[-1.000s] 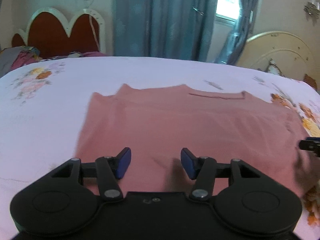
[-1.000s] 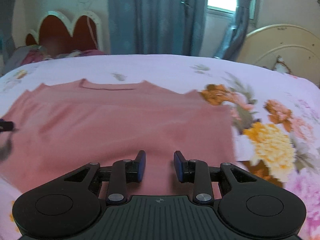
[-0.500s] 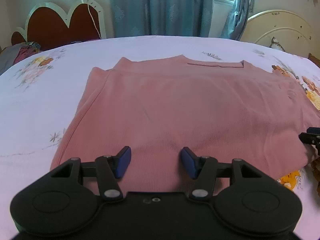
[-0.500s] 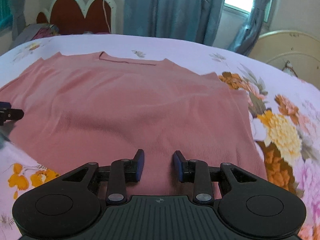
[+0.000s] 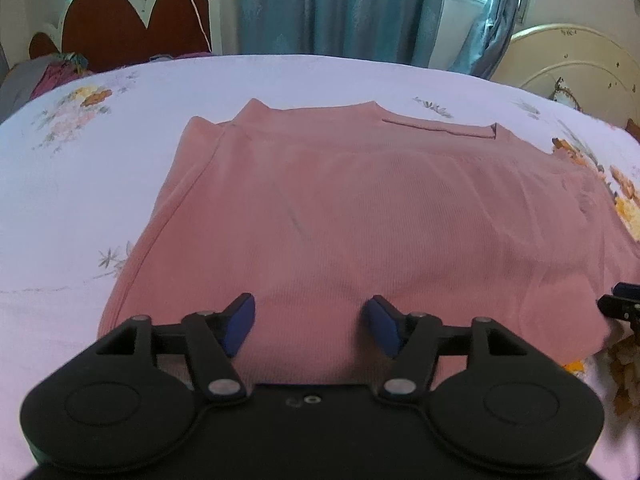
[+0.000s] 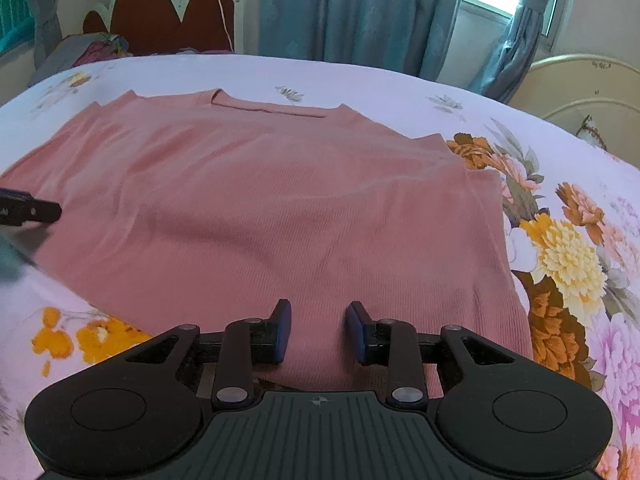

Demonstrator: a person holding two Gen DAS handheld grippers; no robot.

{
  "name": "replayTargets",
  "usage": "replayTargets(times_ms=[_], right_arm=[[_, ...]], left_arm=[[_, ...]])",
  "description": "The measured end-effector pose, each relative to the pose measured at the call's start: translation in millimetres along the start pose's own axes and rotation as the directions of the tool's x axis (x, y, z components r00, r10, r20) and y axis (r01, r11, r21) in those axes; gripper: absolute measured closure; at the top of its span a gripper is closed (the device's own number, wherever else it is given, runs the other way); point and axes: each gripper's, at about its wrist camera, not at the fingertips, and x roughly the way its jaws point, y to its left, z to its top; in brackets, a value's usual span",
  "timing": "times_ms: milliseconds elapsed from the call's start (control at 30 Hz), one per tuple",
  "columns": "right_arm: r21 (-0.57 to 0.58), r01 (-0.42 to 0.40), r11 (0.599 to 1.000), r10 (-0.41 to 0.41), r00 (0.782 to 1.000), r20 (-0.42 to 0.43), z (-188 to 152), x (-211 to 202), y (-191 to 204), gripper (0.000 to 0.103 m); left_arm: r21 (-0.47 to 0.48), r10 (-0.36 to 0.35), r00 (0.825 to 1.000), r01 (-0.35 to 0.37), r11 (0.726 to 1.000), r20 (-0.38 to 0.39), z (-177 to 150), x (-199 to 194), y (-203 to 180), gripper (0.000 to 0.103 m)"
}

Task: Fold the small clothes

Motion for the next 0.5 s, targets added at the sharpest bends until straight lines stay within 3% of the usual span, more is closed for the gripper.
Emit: replayTargets(times_ms=[133, 500], right_arm=[[0.084, -0.016, 0.996, 0.011, 0.999, 0.051, 12.6, -8.6, 4.9, 0.072], [0.053, -0.075, 0.996, 0.07, 0.993, 0.092, 55.1, 2.1, 49.8, 0.072]], left_arm=[[-0.02, -0.026, 1.0, 0.026, 0.999, -0.011, 2.0, -0.9, 4.9, 0.034], [-0.152, -0.083, 0.996, 0.078, 0.985, -0.026, 0.2, -17.7, 33.5, 0.026]])
